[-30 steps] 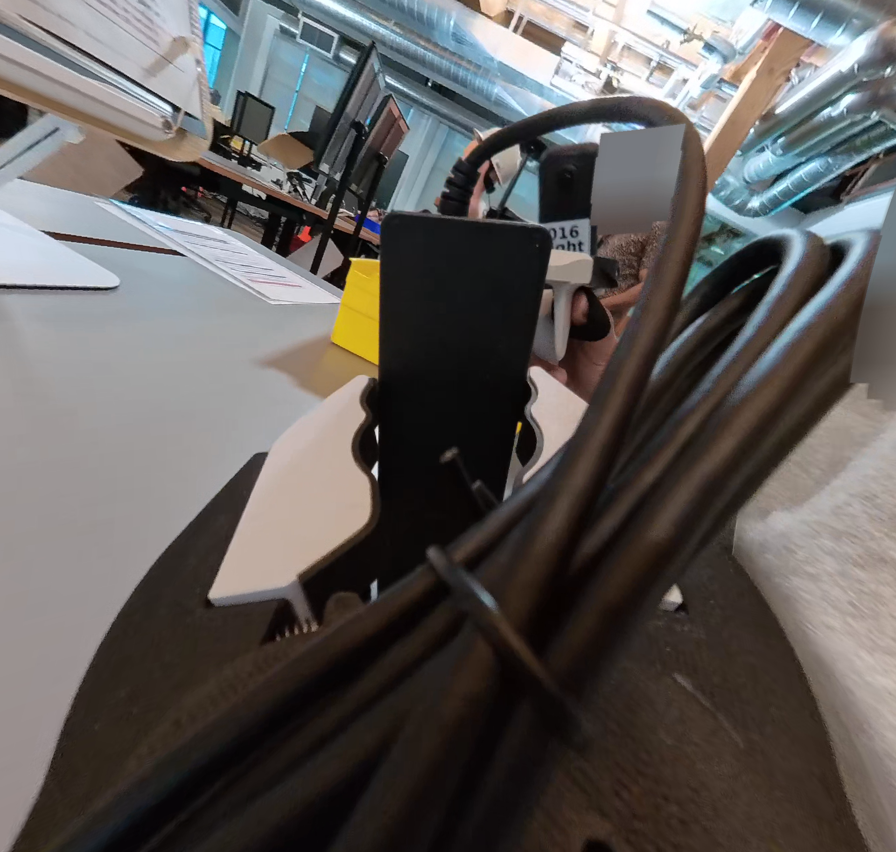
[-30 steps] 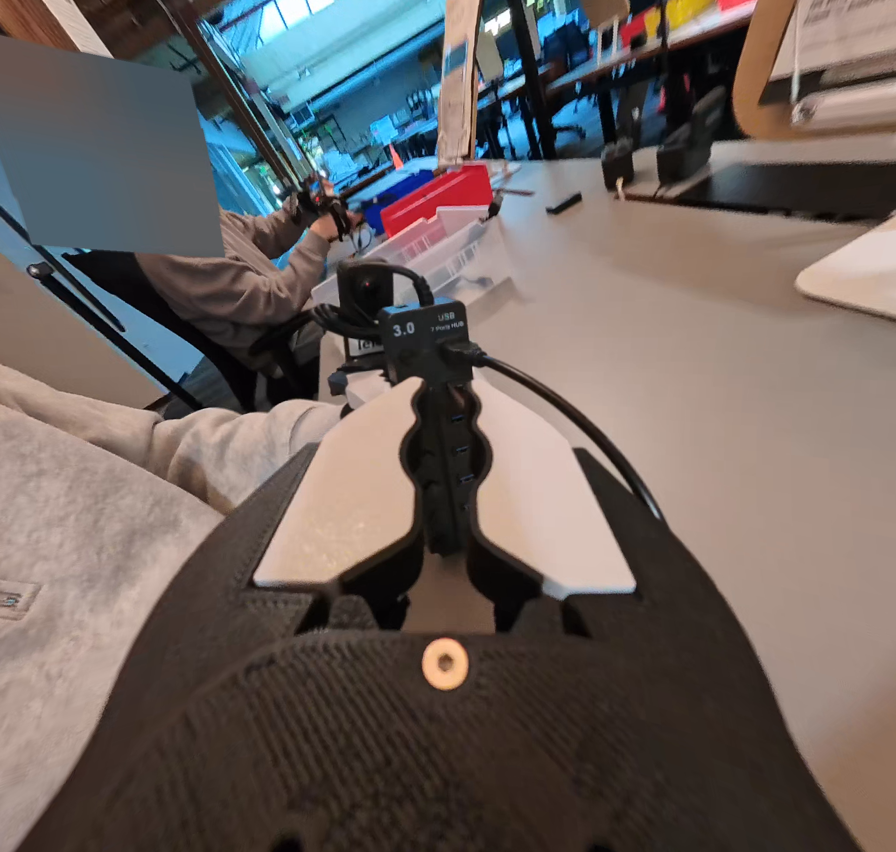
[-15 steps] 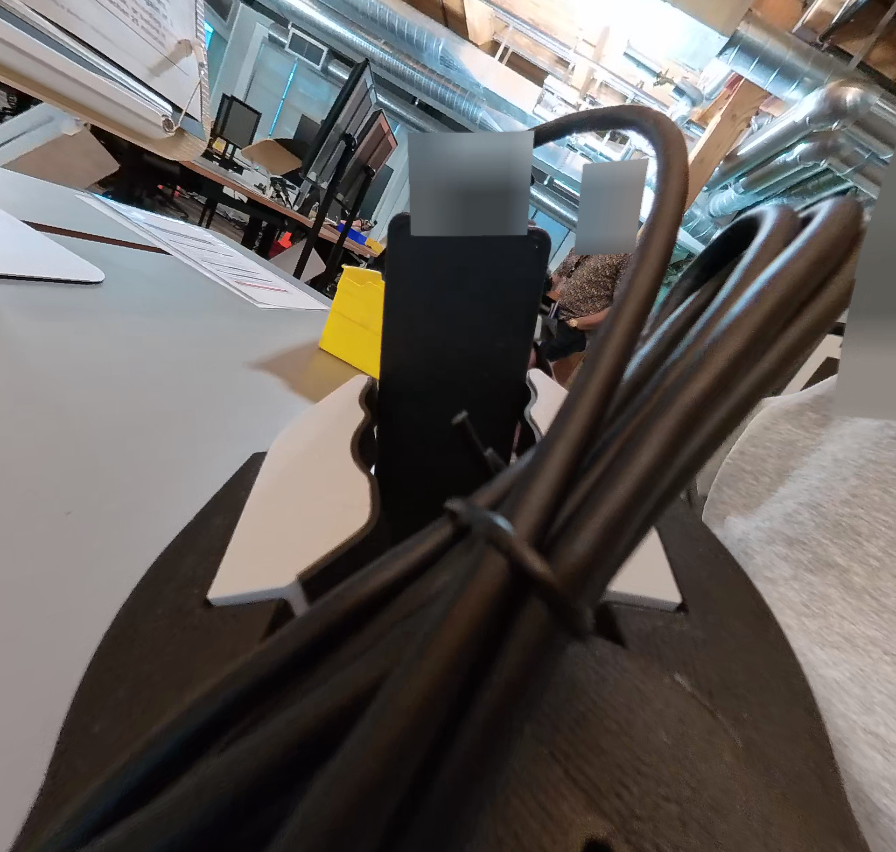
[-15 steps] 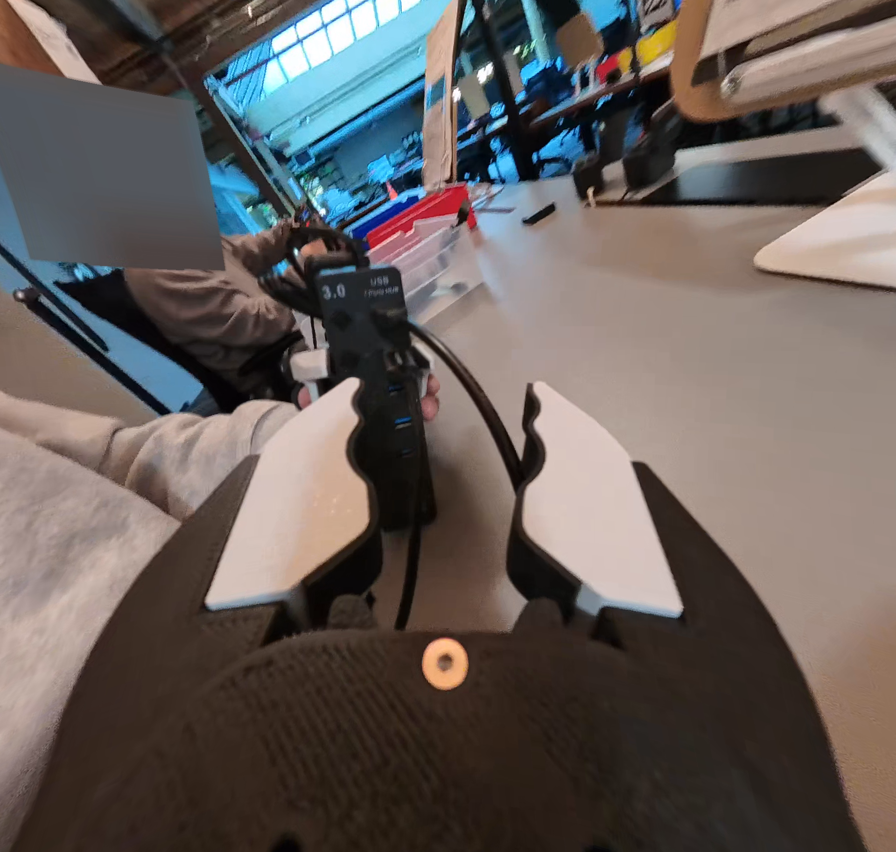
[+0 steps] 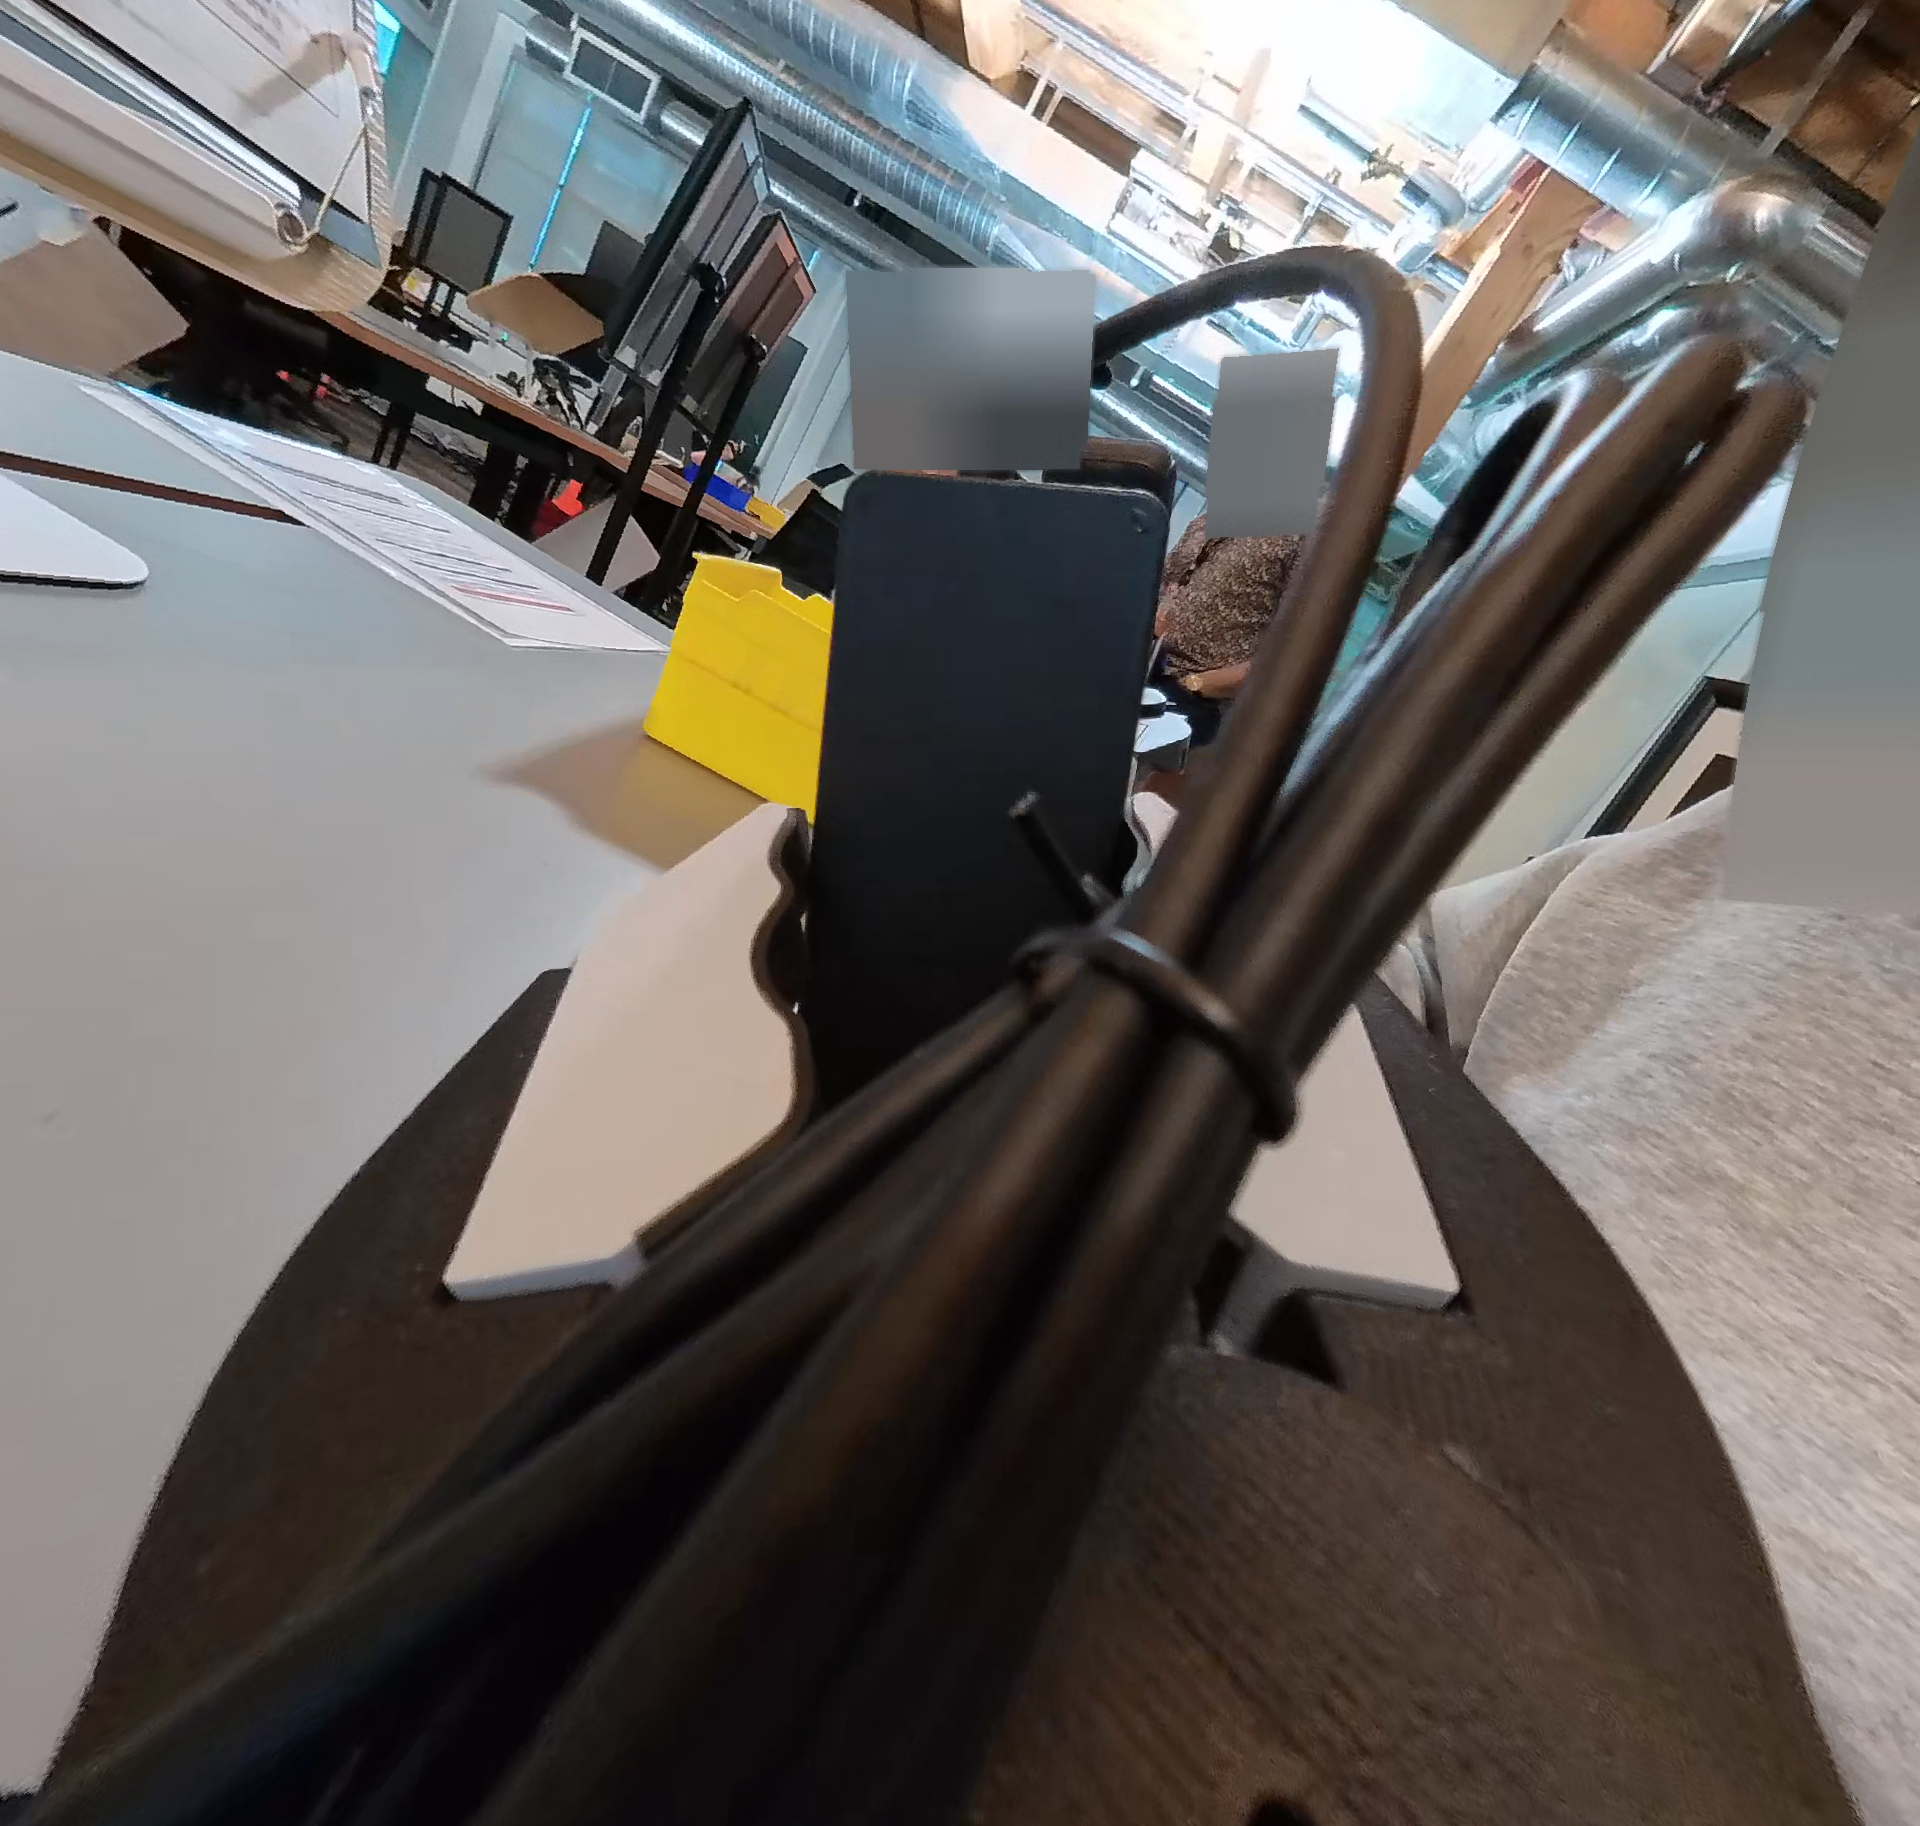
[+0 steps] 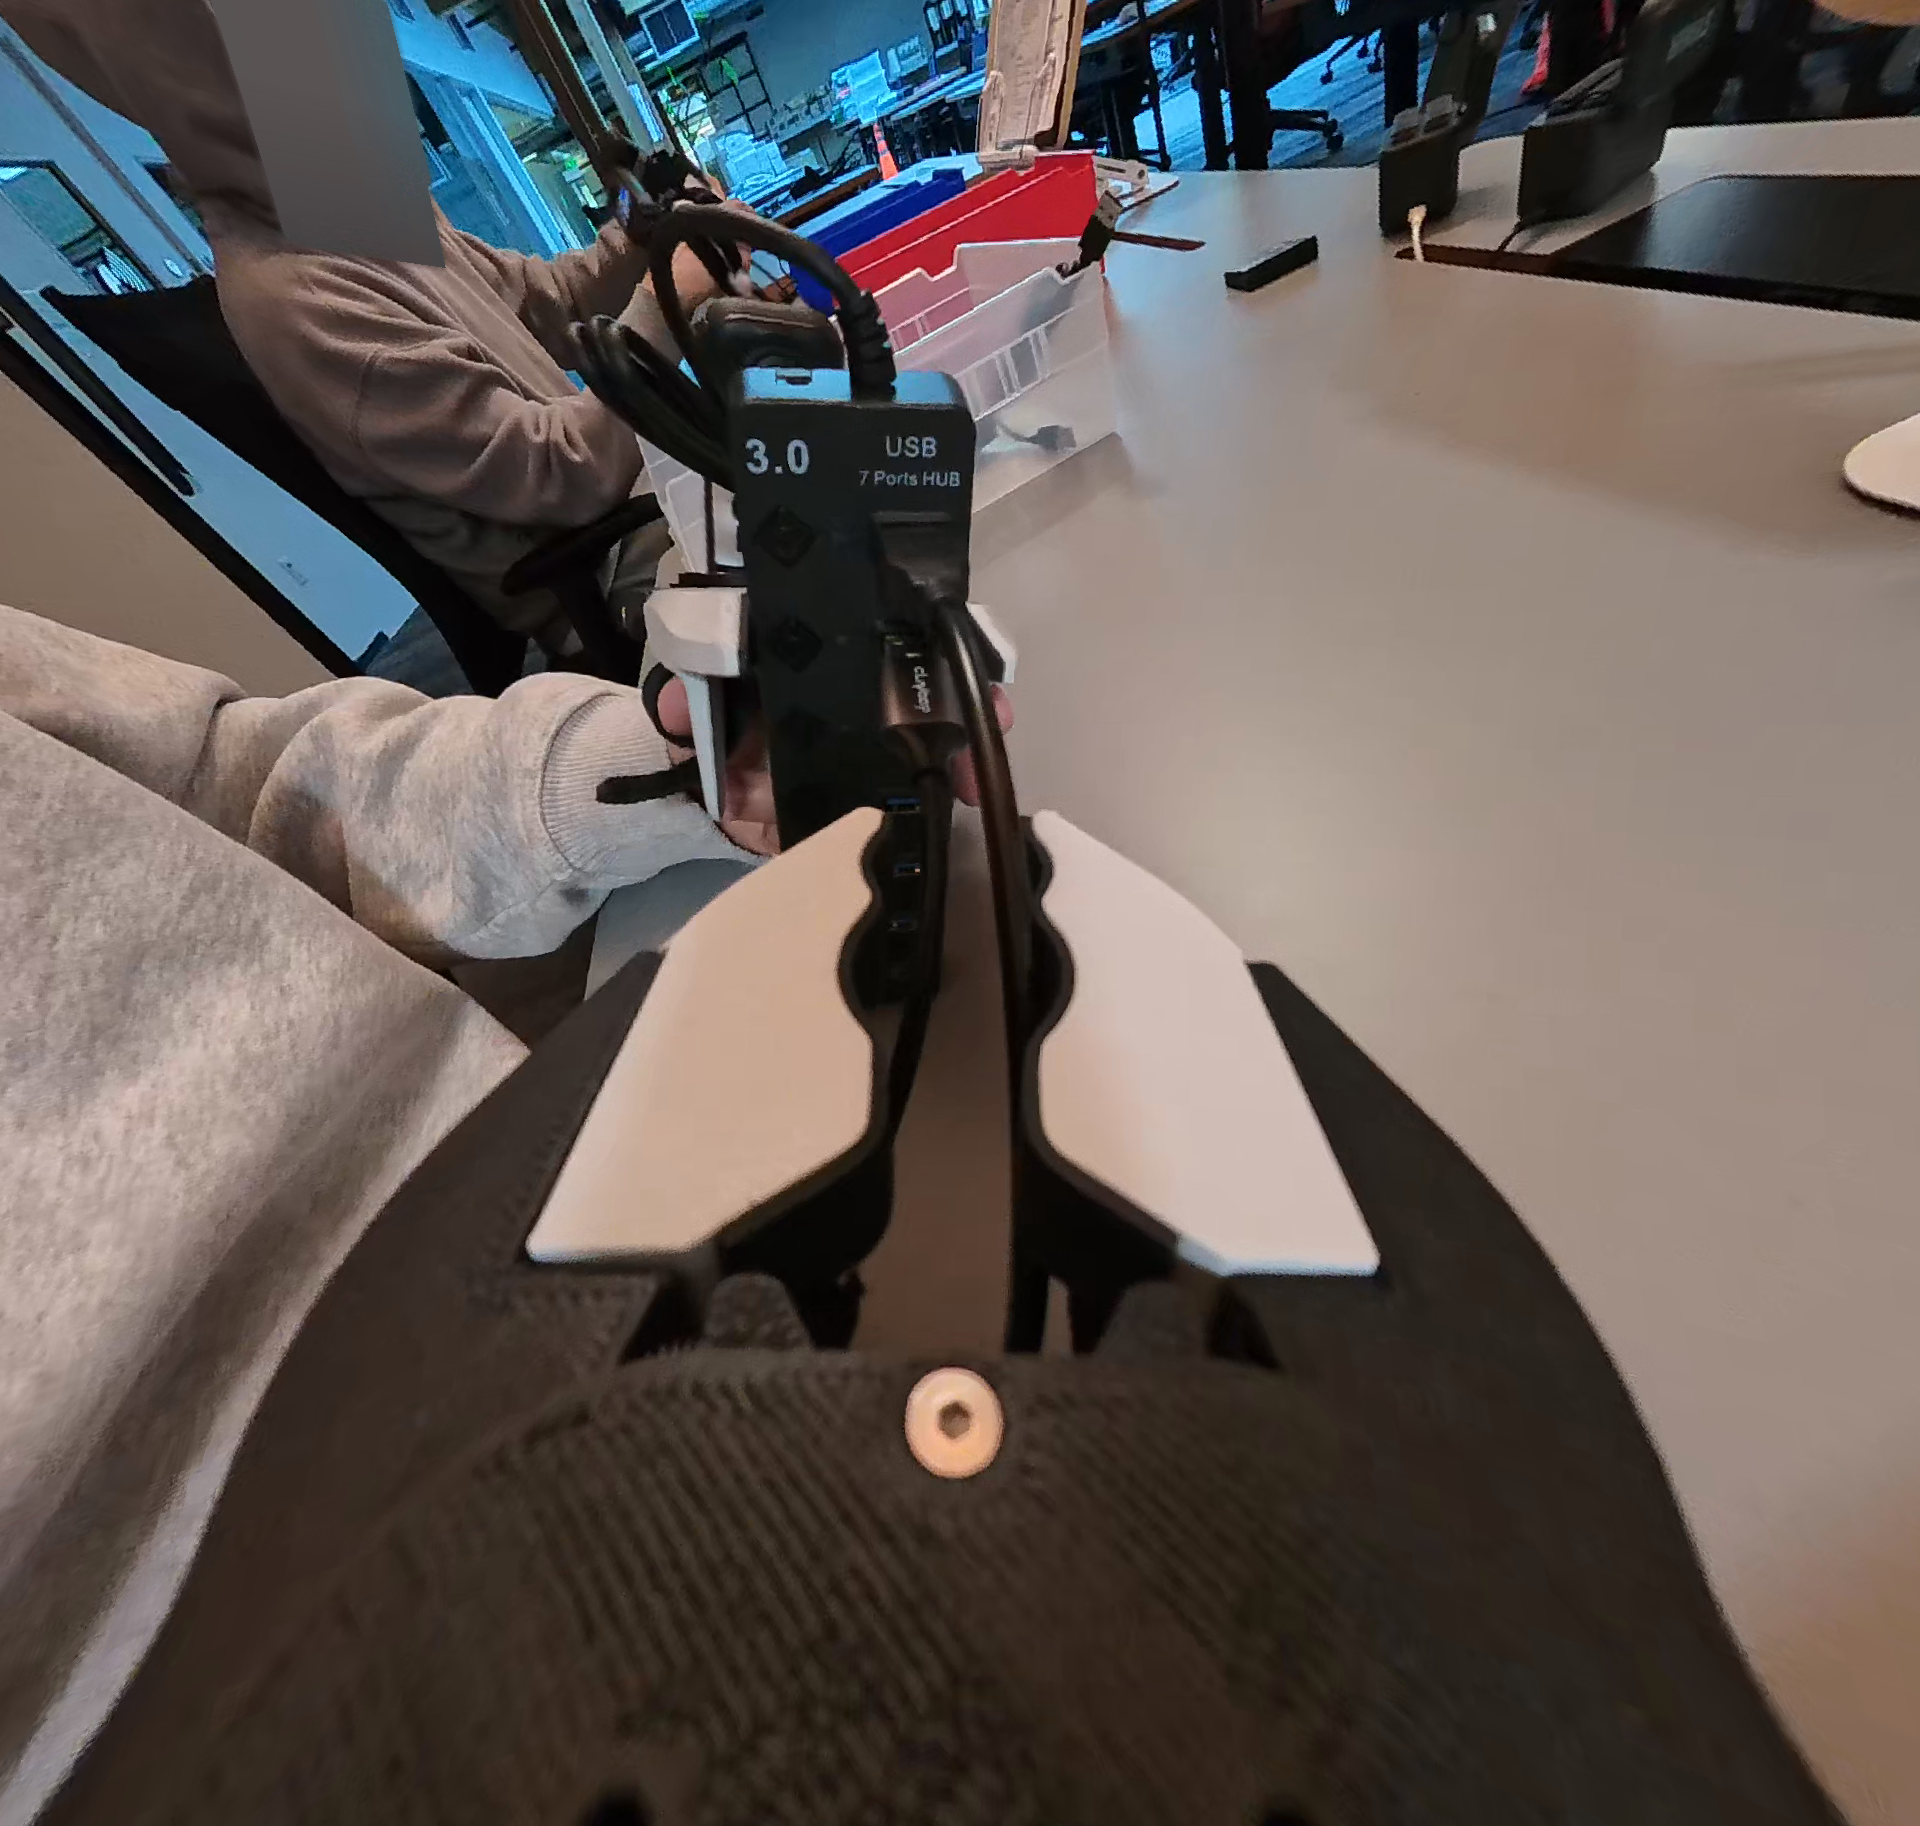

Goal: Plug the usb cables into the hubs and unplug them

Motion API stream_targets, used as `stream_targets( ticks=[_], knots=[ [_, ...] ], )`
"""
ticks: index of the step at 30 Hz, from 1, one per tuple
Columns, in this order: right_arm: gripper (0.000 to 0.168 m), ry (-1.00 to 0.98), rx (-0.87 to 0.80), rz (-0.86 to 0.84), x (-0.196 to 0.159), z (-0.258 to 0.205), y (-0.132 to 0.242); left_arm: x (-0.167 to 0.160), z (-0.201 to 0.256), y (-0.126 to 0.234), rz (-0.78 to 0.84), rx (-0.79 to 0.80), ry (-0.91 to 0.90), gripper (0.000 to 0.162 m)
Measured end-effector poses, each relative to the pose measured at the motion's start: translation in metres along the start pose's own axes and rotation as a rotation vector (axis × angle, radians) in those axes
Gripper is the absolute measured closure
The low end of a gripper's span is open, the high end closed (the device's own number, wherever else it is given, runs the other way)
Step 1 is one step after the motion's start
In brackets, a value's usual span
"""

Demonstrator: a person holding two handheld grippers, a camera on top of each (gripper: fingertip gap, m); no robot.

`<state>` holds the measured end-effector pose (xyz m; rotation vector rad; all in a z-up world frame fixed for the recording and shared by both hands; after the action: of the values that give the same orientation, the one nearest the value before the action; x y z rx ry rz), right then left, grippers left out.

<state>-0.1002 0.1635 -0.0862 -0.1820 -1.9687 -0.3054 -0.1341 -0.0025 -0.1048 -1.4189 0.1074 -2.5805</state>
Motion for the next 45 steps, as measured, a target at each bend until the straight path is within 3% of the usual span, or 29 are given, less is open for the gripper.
stream_targets(
  ticks=[8, 45],
  knots=[
    [0.163, -0.025, 0.046, -0.009, 0.000, -0.005, -0.001, -0.002, 0.002, -0.001, -0.012, -0.033, 0.015, 0.107],
    [0.163, -0.103, 0.134, 0.157, 0.009, -0.011, 0.002, -0.014, 0.014, -0.007, -0.156, -0.104, 0.038, 0.104]
  ],
)
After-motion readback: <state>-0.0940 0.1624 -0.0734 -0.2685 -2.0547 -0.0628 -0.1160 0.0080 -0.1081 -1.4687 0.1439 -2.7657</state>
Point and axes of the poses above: each gripper's, where its closed fingertips meet, y back along the fingers, x out of its top, z = x × y across the jaws, the point moved 7 cm from there along y, back along the fingers, and after that the axes turned 9 degrees about x, right-handed, at the moved point
